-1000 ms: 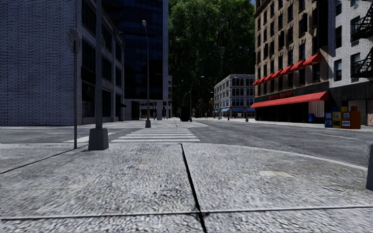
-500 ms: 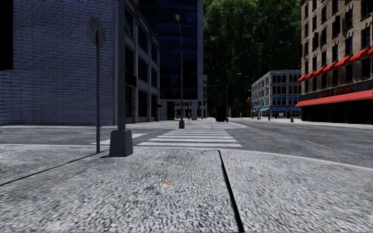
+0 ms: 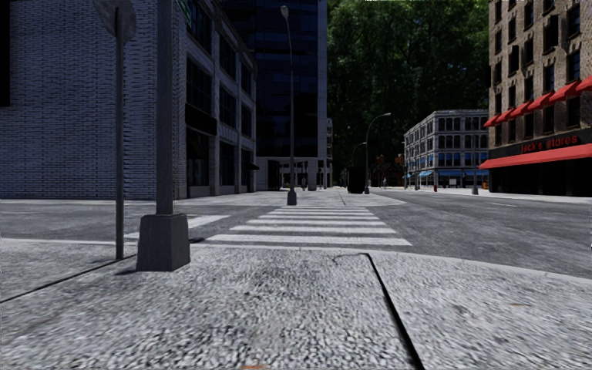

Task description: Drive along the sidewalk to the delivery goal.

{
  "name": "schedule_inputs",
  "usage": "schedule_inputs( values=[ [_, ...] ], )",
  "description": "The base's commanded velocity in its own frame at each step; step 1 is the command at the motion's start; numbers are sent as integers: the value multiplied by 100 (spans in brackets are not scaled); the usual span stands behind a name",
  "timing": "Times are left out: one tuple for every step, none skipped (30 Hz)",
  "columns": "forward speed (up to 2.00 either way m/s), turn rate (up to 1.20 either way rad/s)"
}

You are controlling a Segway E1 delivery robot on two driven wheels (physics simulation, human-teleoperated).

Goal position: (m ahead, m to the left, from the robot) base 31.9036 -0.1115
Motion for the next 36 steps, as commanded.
schedule_inputs(
  values=[
    [187, -41],
    [187, 0],
    [187, 0],
    [187, 0],
    [187, 0],
    [187, 0],
    [187, 0],
    [187, 0],
    [187, 0],
    [187, 0],
    [187, 0],
    [187, 0],
    [187, 0],
    [187, 0],
    [187, 0],
    [187, 0],
    [187, 0],
    [187, 0],
    [187, 0],
    [187, -64],
    [187, -104],
    [187, -120],
    [187, -120],
    [187, -120],
    [187, -115],
    [186, 0],
    [186, 0],
    [186, 0],
    [186, 0],
    [186, 0],
    [186, 0],
    [186, 0],
    [186, 0],
    [186, 0],
    [186, 0],
    [186, 0]
  ],
)
